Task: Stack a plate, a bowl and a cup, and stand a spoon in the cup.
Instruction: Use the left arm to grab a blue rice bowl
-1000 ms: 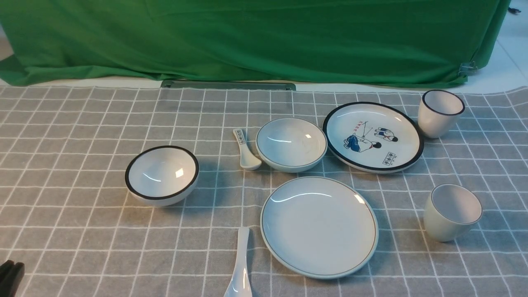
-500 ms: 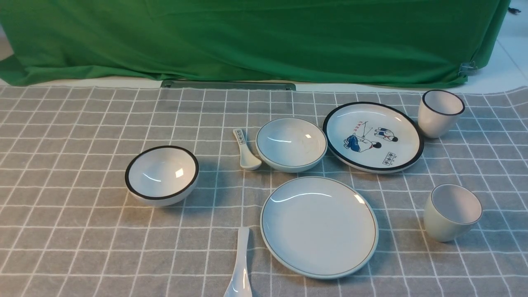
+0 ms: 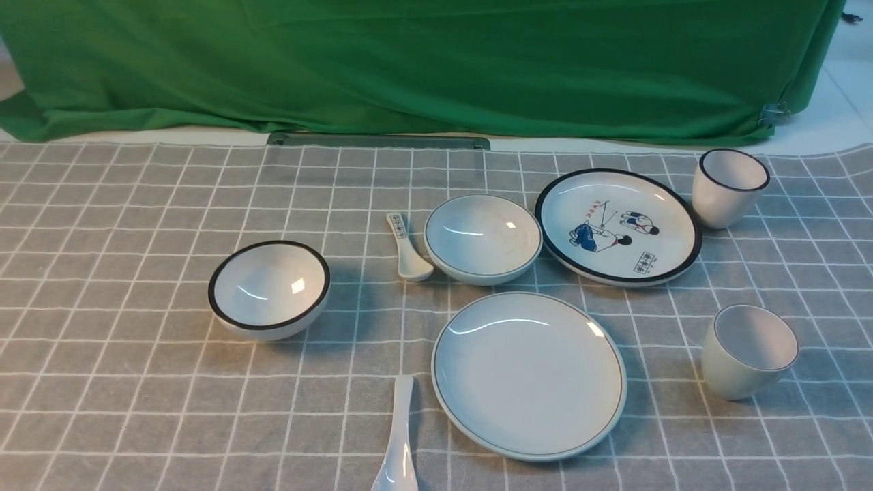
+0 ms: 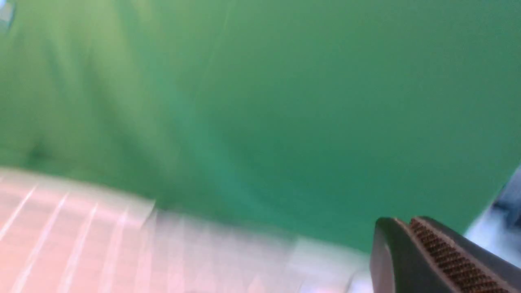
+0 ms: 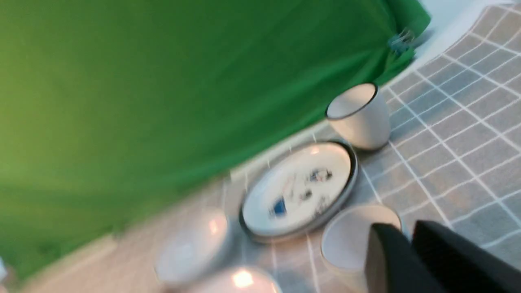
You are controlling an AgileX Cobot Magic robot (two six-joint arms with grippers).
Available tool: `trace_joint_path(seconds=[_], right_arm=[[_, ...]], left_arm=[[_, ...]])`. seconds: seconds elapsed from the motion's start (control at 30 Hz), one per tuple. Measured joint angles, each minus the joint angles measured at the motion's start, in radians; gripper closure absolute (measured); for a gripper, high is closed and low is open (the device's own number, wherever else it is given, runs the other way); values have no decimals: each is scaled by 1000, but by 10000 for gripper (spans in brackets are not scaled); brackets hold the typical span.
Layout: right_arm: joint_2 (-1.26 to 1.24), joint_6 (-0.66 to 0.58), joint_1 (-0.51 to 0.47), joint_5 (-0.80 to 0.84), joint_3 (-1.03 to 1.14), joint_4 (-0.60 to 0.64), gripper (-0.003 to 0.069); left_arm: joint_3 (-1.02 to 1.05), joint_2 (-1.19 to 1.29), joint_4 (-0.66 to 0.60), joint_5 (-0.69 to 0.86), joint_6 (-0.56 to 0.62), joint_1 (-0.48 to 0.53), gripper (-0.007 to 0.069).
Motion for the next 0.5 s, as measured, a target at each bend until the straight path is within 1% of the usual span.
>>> trace_joint_path(seconds=[0.03,0.07,0.1,0.17,0.23,0.3,0.33,0.37,0.4,0.47,0.5], right_arm=[[54,-37,15,78,-47,0,618],[118,-69,32,160,-106,-2,625],[174,-93,48,228,-163,-6,629],[323,-167,77,409,-270,-21,632],[469,-238,98,564,-355,-39,636],[567,-305,106,640,-403,-48,638],[625,-347,108,666,-427,-48,637],[641,-352,108,671,-430,-48,637],[690,-384,108,679,-452,-48,637],[717,-398,108,679,-463,-48,637],[717,-398,108,679,-463,-48,637]], left_arm=[[-89,100,3,113,34,0,607],[-166,201,-1,269,75,0,607],[-230,300,-12,379,109,0,607],[-319,483,-61,531,196,0,607],[-365,657,-134,580,276,-5,607],[-380,742,-158,578,305,-27,611],[-391,799,-160,564,315,-51,617],[-394,808,-158,561,315,-61,618],[-414,879,-136,528,307,-116,621],[-448,933,-108,498,278,-171,624],[-459,939,-106,496,276,-183,624]])
